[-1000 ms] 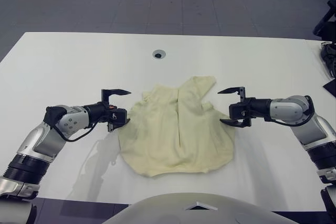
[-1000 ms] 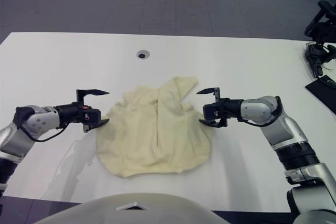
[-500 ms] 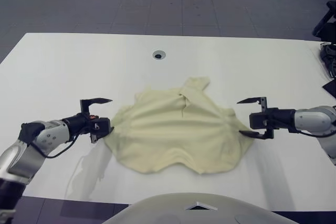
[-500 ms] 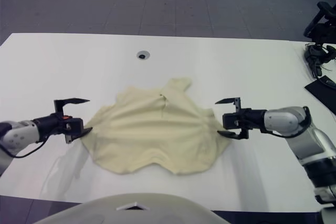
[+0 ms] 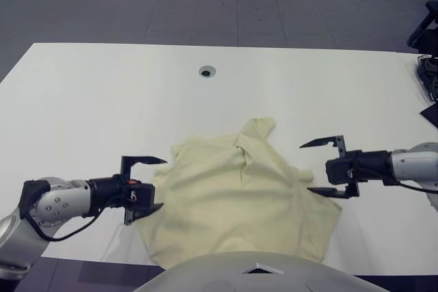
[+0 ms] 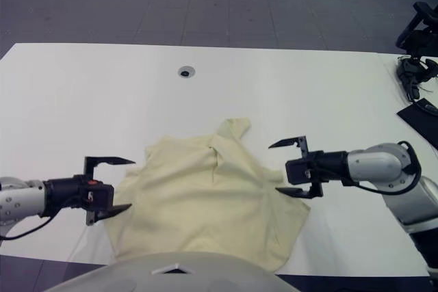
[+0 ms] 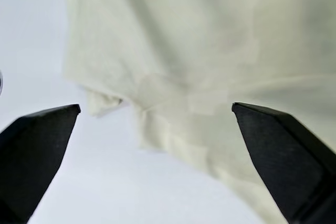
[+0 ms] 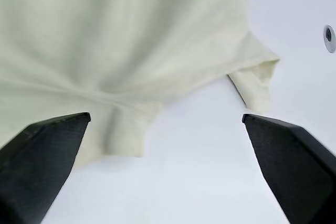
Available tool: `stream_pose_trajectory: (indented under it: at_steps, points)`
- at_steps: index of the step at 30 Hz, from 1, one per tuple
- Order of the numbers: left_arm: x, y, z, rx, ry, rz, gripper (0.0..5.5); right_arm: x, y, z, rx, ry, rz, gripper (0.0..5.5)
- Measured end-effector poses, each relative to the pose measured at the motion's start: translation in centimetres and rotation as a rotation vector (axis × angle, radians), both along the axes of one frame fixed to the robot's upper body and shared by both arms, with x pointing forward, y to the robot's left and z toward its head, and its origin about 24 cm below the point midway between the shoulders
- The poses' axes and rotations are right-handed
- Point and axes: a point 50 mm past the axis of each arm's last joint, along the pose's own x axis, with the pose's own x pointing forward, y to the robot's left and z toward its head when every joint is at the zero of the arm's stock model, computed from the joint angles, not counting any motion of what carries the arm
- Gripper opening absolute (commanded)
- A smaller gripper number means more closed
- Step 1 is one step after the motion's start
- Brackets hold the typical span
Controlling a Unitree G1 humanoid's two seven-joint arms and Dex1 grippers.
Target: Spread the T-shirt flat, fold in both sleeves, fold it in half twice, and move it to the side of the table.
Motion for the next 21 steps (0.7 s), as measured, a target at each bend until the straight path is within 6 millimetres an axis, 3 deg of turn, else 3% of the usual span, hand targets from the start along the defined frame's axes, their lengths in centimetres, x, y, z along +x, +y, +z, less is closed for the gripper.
stream_pose_trajectory:
  at_steps: [7, 15, 21]
  points:
    - [6.9, -1.0, 3.0, -0.156, -0.339, 0.057, 5.38, 5.0, 2.5, 0.7, 0.106, -0.251, -0.047, 5.4]
    - [10.7, -2.4, -0.1, -0.202, -0.313, 0.059, 5.38, 7.3, 4.0, -2.4, 0.089, -0.317, -0.055, 5.4]
    - [10.9, -1.8, -2.6, -0.173, -0.176, 0.055, 5.38, 7.5, 4.2, -3.4, 0.097, -0.315, -0.047, 5.4]
